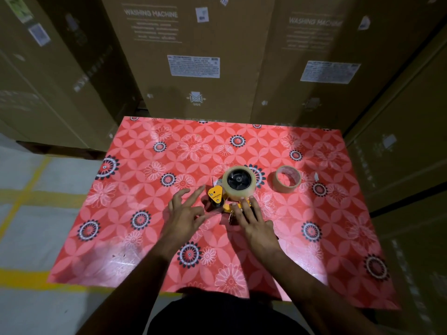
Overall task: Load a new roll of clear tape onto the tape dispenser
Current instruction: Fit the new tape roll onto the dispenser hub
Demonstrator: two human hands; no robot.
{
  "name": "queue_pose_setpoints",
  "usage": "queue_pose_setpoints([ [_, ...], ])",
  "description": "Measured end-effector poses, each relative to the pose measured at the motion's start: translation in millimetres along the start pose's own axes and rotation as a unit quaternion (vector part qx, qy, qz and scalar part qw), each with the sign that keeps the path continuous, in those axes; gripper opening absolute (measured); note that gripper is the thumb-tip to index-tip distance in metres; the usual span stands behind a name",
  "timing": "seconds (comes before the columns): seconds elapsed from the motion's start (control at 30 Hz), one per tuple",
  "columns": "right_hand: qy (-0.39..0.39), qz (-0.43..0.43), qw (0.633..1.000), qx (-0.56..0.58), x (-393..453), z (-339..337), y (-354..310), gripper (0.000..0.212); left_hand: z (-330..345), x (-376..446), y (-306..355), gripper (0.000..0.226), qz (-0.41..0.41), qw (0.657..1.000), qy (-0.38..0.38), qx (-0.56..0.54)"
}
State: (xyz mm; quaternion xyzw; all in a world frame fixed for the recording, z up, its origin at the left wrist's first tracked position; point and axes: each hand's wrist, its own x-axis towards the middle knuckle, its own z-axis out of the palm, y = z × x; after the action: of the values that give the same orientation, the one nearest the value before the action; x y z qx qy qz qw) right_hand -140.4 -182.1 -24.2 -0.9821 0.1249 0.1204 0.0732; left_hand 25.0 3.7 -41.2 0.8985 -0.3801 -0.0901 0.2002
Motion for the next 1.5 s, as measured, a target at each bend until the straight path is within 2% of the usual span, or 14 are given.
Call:
queue_pose_setpoints([
  [0.3,0.041,0.018,0.999,0.007,3.5,4.6,1.9,0.089,-23.8,-33.3,-49.0,0.032,-0.02,0.999,0.042,0.011],
  [0.37,0.046,0.019,0.998,0.042,3.6,-1.2,-2.3,0.076,-20.7,-37.8,-46.6,0.027,-0.034,0.998,0.046,0.003],
  [0.43,0.094,0.018,0.99,0.106,5.7,-6.1,-5.4,0.063,-17.8,-40.8,-45.0,0.024,-0.05,0.997,0.052,-0.011],
  [0.6,0.174,0.033,0.967,0.185,19.0,-0.3,-8.8,0.048,-14.0,-44.9,-47.7,0.027,-0.055,0.997,0.054,-0.021],
  [0.83,0.215,0.083,0.945,0.233,38.4,-1.0,-23.6,0.042,-15.5,-45.7,-50.2,0.021,-0.023,0.997,0.07,-0.002],
  [0.9,0.227,0.091,0.94,0.239,42.2,1.7,-28.8,0.035,-17.7,-46.9,-50.9,0.018,-0.017,0.997,0.071,-0.018],
  [1.03,0.23,0.078,0.937,0.252,42.2,4.0,-25.2,0.036,-22.8,-50.0,-48.6,0.012,-0.064,0.994,0.055,-0.067],
  [1.13,0.218,0.084,0.924,0.302,41.4,-5.2,-8.5,0.029,-21.6,-51.6,-43.8,0.013,-0.128,0.975,0.056,-0.174],
  [1.23,0.22,0.154,0.874,0.406,34.9,-19.1,19.3,0.015,-19.2,-50.5,-36.7,0.012,-0.182,0.945,0.051,-0.268],
  [1.27,0.175,0.198,0.854,0.449,34.5,-22.9,30.8,0.013,-18.7,-50.5,-34.6,0.01,-0.195,0.937,0.051,-0.286],
  [1.3,0.106,0.243,0.83,0.491,36.1,-22.2,43.7,0.02,-18.0,-50.4,-33.1,0.009,-0.207,0.928,0.051,-0.305],
  [1.37,-0.071,0.305,0.753,0.579,40.8,-16.4,65.5,0.04,-16.0,-49.3,-32.3,0.006,-0.231,0.907,0.053,-0.347],
  [1.4,-0.148,0.306,0.71,0.617,43.1,-11.6,74.2,0.053,-14.5,-48.6,-32.5,0.006,-0.244,0.897,0.055,-0.364],
  [1.5,-0.294,0.235,0.559,0.739,49.2,3.7,91.3,0.097,-11.8,-46.0,-29.2,0.008,-0.283,0.869,0.06,-0.402],
])
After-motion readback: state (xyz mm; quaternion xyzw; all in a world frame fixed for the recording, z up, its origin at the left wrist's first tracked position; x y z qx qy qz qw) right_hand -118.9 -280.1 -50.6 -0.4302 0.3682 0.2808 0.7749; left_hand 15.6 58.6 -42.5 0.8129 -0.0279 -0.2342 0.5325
